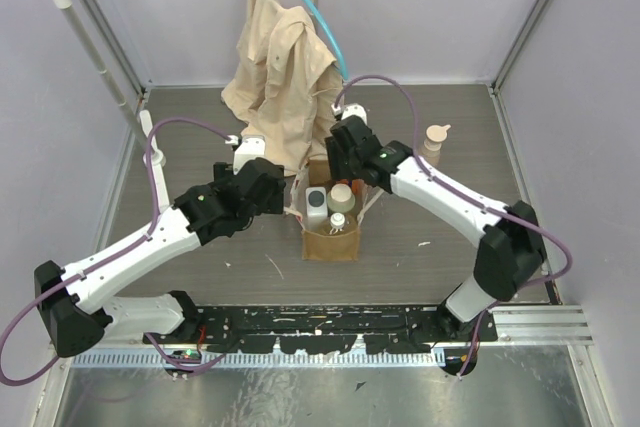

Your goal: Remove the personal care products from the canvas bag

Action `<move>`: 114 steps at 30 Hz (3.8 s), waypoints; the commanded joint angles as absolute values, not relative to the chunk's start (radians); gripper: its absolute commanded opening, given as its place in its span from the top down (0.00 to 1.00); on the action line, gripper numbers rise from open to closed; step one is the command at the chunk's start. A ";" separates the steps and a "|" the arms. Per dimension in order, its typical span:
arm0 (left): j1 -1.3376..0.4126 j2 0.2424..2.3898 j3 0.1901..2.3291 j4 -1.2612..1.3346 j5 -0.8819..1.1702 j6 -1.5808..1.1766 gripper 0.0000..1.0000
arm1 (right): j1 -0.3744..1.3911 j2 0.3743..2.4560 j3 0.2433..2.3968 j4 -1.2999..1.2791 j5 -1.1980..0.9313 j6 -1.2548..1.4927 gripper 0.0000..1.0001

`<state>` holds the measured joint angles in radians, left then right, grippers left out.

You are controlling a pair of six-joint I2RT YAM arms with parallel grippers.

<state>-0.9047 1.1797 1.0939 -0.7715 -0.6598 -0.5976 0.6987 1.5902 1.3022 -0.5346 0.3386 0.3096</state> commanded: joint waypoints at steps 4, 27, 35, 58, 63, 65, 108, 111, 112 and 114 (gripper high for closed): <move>-0.900 1.182 1.098 -0.787 -0.648 -0.622 0.02 | 0.690 1.383 1.530 -0.515 0.395 0.234 0.57; -0.899 1.136 1.114 -0.845 -0.562 -0.694 0.01 | 0.485 1.281 1.500 -0.504 0.432 0.209 0.56; -0.901 1.132 1.103 -0.830 -0.544 -0.699 0.02 | 0.372 1.310 1.310 -0.386 0.347 0.232 0.60; -0.901 1.158 1.081 -0.838 -0.528 -0.719 0.01 | 0.357 1.403 1.100 -0.284 0.308 0.286 0.61; -0.901 1.146 1.069 -0.830 -0.531 -0.724 0.01 | 0.356 1.429 1.079 -0.257 0.298 0.300 0.59; -0.900 1.146 1.069 -0.830 -0.531 -0.724 0.01 | 0.356 1.446 1.084 -0.261 0.296 0.303 0.50; -0.899 1.166 1.046 -0.830 -0.531 -0.730 0.01 | 0.927 1.469 1.288 -0.488 0.232 0.437 0.12; -0.899 1.167 1.044 -0.829 -0.529 -0.729 0.01 | 0.941 1.511 1.288 -0.526 0.253 0.450 0.13; -0.899 1.168 1.043 -0.807 -0.528 -0.728 0.00 | 0.943 1.526 1.290 -0.539 0.257 0.452 0.13; -0.899 1.167 1.044 -0.806 -0.527 -0.727 0.01 | 0.944 1.544 1.286 -0.545 0.248 0.462 0.14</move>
<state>-0.9028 1.1744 1.0595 -0.8265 -0.5320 -0.7303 0.9344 1.5208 1.2819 -0.5232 0.2390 0.4229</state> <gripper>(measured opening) 0.995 0.869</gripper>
